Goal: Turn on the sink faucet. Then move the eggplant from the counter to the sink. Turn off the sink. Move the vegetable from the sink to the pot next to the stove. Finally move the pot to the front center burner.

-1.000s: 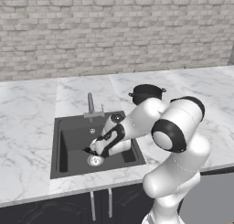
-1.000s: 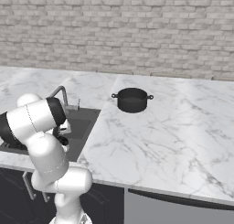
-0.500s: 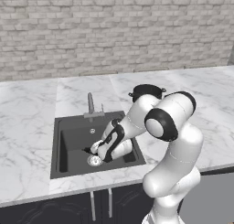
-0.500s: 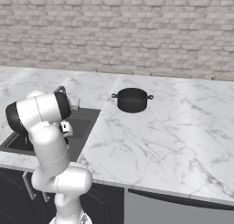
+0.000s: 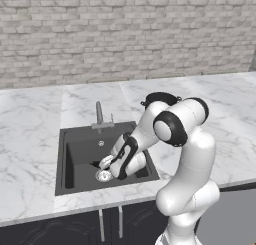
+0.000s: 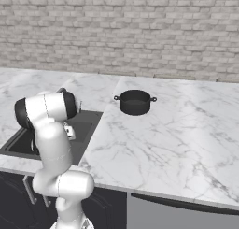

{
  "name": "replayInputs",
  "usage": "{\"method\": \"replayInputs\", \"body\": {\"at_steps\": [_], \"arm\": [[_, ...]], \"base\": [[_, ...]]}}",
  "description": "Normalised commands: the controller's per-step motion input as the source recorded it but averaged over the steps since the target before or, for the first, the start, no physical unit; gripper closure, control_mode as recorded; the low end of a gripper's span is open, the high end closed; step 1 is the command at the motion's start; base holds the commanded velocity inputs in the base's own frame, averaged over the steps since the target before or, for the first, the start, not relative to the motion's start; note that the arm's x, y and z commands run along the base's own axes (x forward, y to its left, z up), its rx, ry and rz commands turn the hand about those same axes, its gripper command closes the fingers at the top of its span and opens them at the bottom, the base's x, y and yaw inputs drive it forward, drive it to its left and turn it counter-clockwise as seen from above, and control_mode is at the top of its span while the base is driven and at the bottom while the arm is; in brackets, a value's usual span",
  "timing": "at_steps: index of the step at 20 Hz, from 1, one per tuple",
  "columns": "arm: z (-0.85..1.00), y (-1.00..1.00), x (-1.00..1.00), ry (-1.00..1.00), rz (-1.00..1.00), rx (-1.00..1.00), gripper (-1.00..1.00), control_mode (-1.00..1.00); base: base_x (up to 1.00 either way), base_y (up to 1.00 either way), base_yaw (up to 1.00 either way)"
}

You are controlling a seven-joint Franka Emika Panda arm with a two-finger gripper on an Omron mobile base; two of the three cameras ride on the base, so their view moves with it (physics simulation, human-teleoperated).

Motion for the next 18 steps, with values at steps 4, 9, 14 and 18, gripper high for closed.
{"method": "replayInputs", "body": {"at_steps": [4, 9, 14, 18], "arm": [[-0.06, 0.33, 0.16, 0.0, -0.03, -0.02, -1.0, -1.0], [-0.12, 0.39, 0.12, 0.0, -0.04, -0.06, -1.0, -1.0], [-0.3, 0.46, 0.08, 0.0, -0.05, -0.09, -1.0, -1.0], [-0.56, 0.51, 0.0, 0.0, -0.02, -0.11, -1.0, -1.0]], "base": [[0.0, 0.0, 0.0], [0.0, 0.0, 0.0], [0.0, 0.0, 0.0], [0.0, 0.0, 0.0]]}}
